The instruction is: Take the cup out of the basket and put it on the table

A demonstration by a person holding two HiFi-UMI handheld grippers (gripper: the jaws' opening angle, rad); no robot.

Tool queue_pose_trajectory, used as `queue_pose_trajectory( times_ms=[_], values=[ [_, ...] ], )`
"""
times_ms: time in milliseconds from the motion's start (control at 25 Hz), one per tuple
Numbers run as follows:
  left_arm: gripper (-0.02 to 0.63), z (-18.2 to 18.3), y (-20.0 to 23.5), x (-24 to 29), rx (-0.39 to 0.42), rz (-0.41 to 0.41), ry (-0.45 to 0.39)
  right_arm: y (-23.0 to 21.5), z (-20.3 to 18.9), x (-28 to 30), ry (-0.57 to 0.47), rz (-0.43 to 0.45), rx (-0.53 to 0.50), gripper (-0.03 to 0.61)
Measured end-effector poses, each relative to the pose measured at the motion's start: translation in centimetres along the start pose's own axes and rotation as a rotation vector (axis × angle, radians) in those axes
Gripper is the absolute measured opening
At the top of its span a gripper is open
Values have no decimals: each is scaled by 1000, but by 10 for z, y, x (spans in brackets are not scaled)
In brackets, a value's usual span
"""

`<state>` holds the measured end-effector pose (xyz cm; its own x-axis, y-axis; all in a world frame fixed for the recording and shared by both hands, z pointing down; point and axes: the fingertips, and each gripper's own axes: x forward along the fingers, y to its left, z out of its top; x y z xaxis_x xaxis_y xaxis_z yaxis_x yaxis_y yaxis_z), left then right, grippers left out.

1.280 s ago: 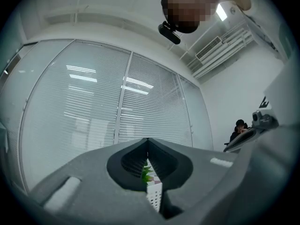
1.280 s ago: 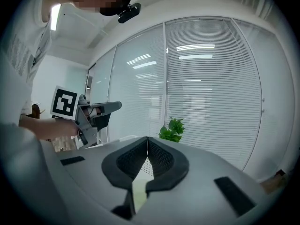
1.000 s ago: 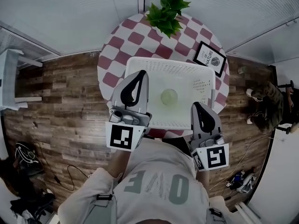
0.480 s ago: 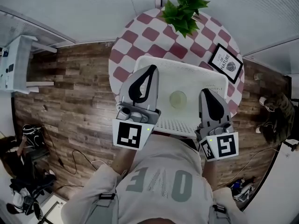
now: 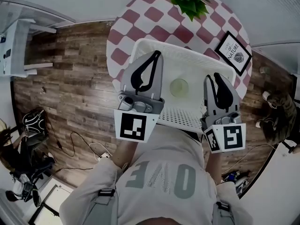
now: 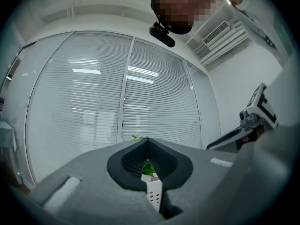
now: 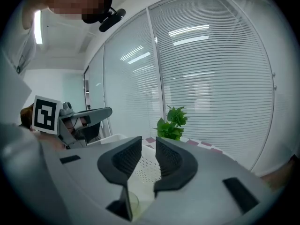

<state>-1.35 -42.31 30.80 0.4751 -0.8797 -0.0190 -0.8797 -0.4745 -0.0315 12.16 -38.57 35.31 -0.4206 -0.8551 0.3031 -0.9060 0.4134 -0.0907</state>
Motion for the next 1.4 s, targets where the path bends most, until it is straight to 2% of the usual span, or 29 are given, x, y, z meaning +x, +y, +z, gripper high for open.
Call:
queue_pose_trajectory(
  times_ms=[80,200,320,480,640,720,1040,1240,1400],
  values=[
    [5,-4,-1,2,8,1,10,3,1,2,3,23,-23,110],
    [5,-10,-1,7,-3,2,27,8,1,9,16,50,-58,226],
    [5,-11,-2,12,1,-6,25,9,-7,17,63,50,-129,299],
    [5,-17,0,13,11,-8,33,15,-18,27,145,75,-301,307],
    [5,-30,7,13,37,-4,53,31,-40,39,266,161,-462,307],
    [5,-37,11,14,25,6,62,40,-53,44,329,213,-524,308],
    [5,-56,11,20,-31,-6,53,65,-116,63,552,446,-676,316],
    [5,-56,9,22,-23,-19,36,57,-152,74,691,495,-822,314],
    [5,-56,13,23,-44,-21,21,62,-175,80,760,570,-834,314]
  ],
)
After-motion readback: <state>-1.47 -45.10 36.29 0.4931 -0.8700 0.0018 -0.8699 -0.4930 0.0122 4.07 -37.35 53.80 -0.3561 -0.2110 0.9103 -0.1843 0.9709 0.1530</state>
